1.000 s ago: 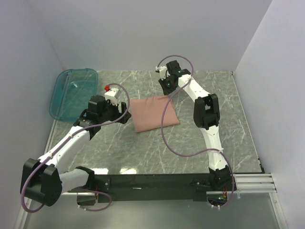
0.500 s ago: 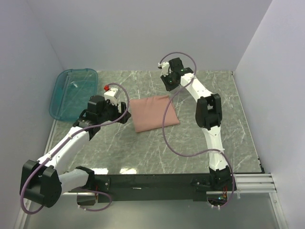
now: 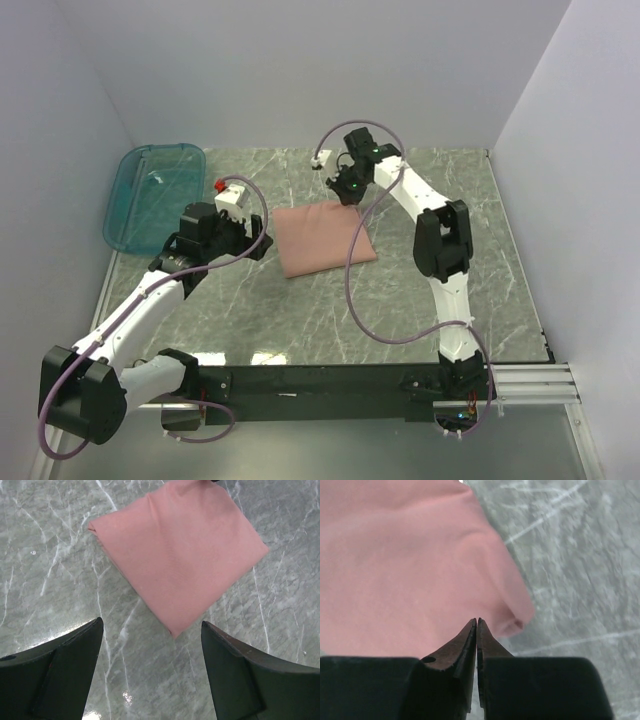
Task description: Fold and stack the t-shirts
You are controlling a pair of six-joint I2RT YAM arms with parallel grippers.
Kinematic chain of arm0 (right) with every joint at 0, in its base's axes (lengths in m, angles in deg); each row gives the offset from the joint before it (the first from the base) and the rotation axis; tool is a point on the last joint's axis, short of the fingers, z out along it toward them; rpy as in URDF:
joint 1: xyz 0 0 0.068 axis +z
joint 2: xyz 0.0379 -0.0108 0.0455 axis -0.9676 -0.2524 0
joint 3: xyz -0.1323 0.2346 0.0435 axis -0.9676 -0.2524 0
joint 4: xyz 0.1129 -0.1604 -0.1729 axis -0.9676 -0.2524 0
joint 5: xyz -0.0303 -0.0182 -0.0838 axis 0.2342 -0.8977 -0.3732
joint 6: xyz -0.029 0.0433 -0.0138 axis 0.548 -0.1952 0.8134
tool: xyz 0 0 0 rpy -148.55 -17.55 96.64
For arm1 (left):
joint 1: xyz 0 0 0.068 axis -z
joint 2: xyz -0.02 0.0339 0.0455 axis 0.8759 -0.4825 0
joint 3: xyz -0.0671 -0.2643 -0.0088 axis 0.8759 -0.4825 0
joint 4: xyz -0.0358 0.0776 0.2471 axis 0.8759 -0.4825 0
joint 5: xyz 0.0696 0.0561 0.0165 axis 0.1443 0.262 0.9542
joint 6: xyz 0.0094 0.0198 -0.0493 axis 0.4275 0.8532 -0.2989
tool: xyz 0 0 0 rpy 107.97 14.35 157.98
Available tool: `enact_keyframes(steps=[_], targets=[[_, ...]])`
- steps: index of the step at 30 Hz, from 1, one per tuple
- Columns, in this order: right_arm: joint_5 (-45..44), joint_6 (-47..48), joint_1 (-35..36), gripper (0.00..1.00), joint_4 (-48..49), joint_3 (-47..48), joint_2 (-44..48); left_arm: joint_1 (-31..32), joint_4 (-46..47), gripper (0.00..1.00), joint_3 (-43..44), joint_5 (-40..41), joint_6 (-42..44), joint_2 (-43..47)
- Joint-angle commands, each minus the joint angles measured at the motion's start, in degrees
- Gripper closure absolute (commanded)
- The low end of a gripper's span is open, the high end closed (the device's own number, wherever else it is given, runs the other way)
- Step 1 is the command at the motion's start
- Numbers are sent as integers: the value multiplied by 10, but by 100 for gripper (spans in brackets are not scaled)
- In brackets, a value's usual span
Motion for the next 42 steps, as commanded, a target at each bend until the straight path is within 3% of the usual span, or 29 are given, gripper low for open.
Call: enact_keyframes(steps=[1,10,14,17,22,23,27,29,33,38,42], targets=[[-37,27,11,91,-17,45,-35,1,1,16,-2,3,11,10],[-106,18,14,89,5,81,-81,4,0,16,-2,8,14,13],[-139,14,14,47,45,81,-92,5,-1,16,-2,12,15,12],[-170,5,13,34,86,80,-88,6,-4,16,-2,17,15,12],[-162,-21,-10,29,126,57,-37,7,-7,16,0,22,16,11],[-161,-29,-15,18,131,49,-12,8,-6,16,2,25,17,12],[-124,-96,-46,12,135,-4,51,8,-10,16,3,49,16,22],[-48,-146,-68,12,125,-30,87,7,-11,15,3,63,15,35],[68,-214,-96,11,158,-200,177,7,-6,13,-6,107,11,69],[94,-297,-99,13,233,-333,261,7,-13,0,-22,154,0,111],[68,-371,-99,13,267,-372,259,8,-27,1,-33,190,3,144]])
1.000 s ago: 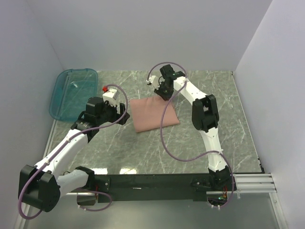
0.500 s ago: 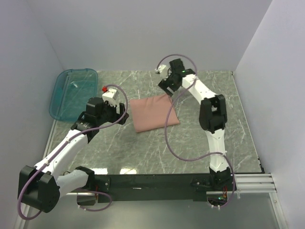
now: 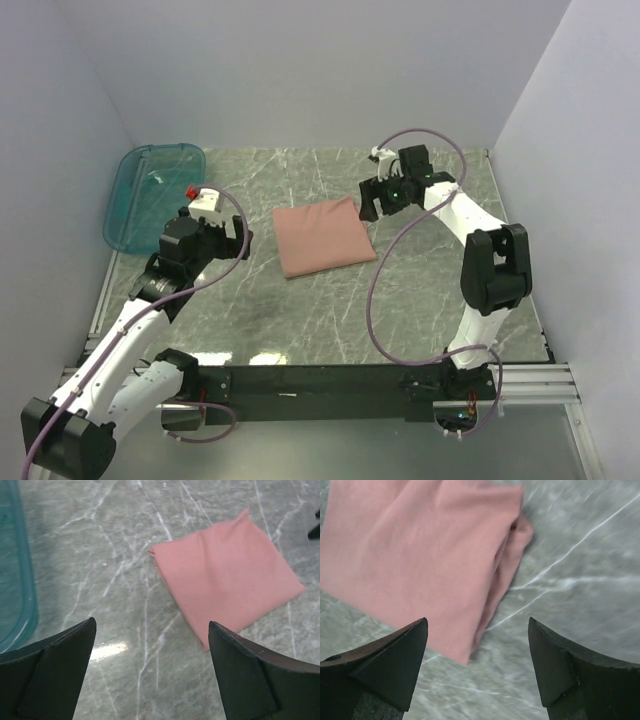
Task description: Fold and stack the t-shirts
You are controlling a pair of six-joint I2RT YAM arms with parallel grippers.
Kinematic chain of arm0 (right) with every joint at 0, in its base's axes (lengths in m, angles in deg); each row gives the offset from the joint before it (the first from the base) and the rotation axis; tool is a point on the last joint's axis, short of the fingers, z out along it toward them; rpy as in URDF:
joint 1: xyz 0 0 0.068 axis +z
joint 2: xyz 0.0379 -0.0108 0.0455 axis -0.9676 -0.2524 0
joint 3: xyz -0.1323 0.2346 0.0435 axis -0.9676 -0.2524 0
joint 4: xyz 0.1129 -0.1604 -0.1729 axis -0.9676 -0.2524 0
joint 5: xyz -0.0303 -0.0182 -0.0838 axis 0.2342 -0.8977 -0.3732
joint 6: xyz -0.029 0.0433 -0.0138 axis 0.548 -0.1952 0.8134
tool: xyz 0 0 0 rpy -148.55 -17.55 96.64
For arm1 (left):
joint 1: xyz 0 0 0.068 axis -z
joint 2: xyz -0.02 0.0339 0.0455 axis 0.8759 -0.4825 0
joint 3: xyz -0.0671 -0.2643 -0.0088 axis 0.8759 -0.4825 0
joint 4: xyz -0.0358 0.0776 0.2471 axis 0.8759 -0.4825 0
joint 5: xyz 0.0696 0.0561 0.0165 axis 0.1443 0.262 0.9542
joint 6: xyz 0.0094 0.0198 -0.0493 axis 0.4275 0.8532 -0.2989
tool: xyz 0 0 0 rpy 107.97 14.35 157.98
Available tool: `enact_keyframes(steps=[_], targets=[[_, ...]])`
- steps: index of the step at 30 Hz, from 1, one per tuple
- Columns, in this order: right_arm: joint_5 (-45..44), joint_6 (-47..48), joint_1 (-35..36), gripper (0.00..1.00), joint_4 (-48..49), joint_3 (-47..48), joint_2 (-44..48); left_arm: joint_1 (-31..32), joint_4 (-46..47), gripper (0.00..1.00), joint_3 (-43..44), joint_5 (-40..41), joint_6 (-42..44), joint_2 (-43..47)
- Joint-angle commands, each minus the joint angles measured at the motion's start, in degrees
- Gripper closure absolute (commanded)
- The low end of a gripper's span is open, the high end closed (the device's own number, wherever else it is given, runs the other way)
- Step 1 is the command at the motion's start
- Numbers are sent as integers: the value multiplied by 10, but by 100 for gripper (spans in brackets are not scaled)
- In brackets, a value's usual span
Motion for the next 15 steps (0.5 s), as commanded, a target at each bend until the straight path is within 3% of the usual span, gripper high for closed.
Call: enact_keyframes(steps=[1,6,15], targets=[[-18,-91,4,13,57,-20,-7,3,-8,1,-10,54,1,25],[-67,-133,4,12,34,21,-68,4,-10,1,-12,61,4,34],[-17,-166,10,14,8,53,-148,4,-17,1,-4,41,11,15]])
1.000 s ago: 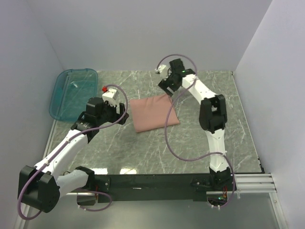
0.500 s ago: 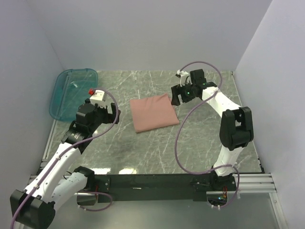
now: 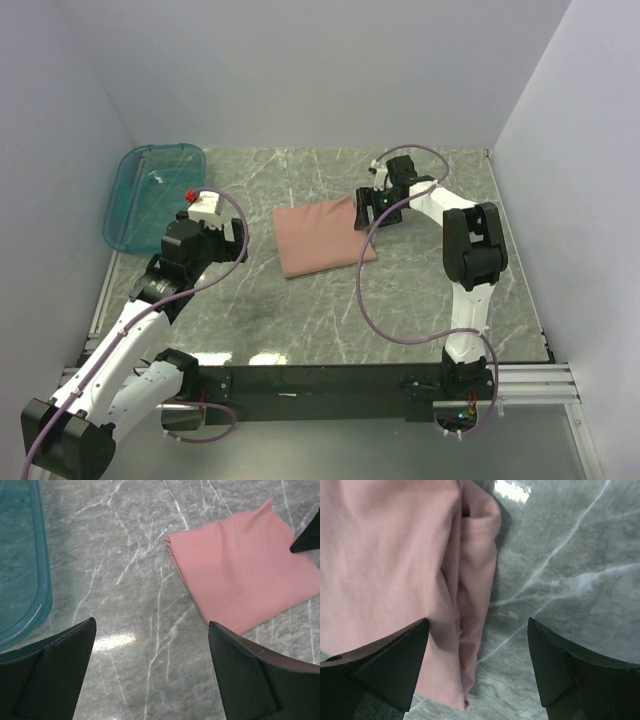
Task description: Fold and stack the t-shirts
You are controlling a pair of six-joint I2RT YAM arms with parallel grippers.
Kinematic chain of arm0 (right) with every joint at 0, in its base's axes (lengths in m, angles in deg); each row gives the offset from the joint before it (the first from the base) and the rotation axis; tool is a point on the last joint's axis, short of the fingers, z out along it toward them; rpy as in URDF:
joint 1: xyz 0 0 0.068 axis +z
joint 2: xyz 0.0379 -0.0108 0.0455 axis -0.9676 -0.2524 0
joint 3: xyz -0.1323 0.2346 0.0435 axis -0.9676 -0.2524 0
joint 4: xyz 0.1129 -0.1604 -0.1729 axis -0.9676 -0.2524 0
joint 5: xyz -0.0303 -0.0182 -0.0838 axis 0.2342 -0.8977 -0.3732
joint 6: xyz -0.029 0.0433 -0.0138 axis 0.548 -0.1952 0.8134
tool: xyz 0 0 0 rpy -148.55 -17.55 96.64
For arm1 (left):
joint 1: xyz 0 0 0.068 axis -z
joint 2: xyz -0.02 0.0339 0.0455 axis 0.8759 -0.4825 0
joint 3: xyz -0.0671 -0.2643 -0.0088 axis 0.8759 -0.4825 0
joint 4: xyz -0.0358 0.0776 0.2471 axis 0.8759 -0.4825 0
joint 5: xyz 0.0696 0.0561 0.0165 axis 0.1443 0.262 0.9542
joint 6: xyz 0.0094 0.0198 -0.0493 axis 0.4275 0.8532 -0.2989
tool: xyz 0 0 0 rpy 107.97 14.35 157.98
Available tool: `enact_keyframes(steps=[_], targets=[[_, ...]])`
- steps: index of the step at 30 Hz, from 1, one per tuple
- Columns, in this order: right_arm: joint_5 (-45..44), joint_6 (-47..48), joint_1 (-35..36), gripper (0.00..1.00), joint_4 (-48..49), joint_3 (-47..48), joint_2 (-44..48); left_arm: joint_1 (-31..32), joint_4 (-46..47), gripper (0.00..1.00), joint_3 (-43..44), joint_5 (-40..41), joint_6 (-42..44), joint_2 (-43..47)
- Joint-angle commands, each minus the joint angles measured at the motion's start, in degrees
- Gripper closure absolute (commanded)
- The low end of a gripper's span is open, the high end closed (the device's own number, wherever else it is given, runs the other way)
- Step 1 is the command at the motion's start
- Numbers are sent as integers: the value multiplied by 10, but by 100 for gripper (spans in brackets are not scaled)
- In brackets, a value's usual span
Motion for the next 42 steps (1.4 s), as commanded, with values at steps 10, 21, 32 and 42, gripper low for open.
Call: enact_keyframes(steps=[10,21,32,42], targets=[[95,-21,13,39,-44,58,-57,3,7,1,7,-14,8,-5],[112,38,-35,100,-78,64,-29,3,5,1,8,-15,10,-10],[67,208,-227,100,-216,64,6,6,7,0,7,-28,11,-1],[-51,281,-378,100,-238,136,-9,8,7,1,7,-41,14,1]])
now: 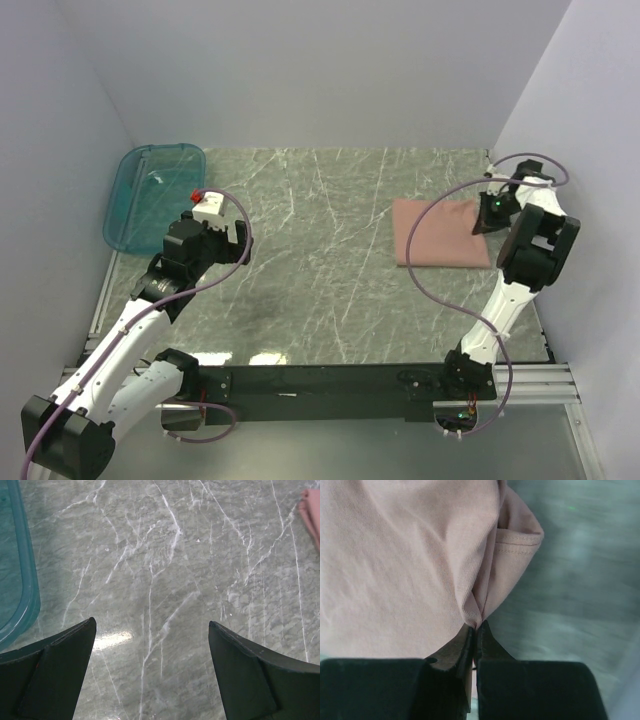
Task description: Fold and stack the t-shirts
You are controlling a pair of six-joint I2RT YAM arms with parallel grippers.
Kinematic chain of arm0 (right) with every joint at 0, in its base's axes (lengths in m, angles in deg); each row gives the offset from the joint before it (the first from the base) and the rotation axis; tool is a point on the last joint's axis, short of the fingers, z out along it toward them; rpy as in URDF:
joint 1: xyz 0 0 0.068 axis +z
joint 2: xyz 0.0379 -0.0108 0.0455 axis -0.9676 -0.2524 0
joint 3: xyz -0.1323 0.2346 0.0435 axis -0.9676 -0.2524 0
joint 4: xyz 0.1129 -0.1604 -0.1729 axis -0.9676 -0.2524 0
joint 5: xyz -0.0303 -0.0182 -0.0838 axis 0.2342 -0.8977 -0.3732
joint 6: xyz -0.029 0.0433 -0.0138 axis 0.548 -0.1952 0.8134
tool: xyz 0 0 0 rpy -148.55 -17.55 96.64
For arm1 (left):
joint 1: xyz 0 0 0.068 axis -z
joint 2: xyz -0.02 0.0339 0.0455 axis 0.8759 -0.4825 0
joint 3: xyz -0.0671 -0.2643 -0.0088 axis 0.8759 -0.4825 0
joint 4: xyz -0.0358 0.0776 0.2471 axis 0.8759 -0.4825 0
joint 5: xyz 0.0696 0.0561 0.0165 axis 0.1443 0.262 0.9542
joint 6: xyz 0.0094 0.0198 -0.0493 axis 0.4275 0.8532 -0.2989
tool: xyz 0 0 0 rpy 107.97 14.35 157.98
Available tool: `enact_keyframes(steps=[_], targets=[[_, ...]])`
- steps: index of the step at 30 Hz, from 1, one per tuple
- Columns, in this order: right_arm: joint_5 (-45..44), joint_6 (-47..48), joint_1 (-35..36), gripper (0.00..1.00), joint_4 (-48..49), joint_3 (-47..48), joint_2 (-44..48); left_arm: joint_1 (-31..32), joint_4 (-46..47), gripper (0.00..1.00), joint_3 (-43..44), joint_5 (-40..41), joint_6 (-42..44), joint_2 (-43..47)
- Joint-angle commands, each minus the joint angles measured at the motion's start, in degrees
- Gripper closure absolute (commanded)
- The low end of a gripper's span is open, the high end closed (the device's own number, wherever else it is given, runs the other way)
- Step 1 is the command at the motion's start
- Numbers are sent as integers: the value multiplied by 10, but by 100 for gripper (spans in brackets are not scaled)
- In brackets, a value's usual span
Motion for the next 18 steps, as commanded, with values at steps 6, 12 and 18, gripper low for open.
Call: enact_keyframes(steps=[6,12,18], targets=[[-117,46,-48,100,5,48,24,4,6,0,7,-16,11,9],[-144,43,-48,79,20,40,42,5,6,1,7,-16,10,9],[-202,47,-34,53,59,5,107,5,6,1,8,-9,8,15]])
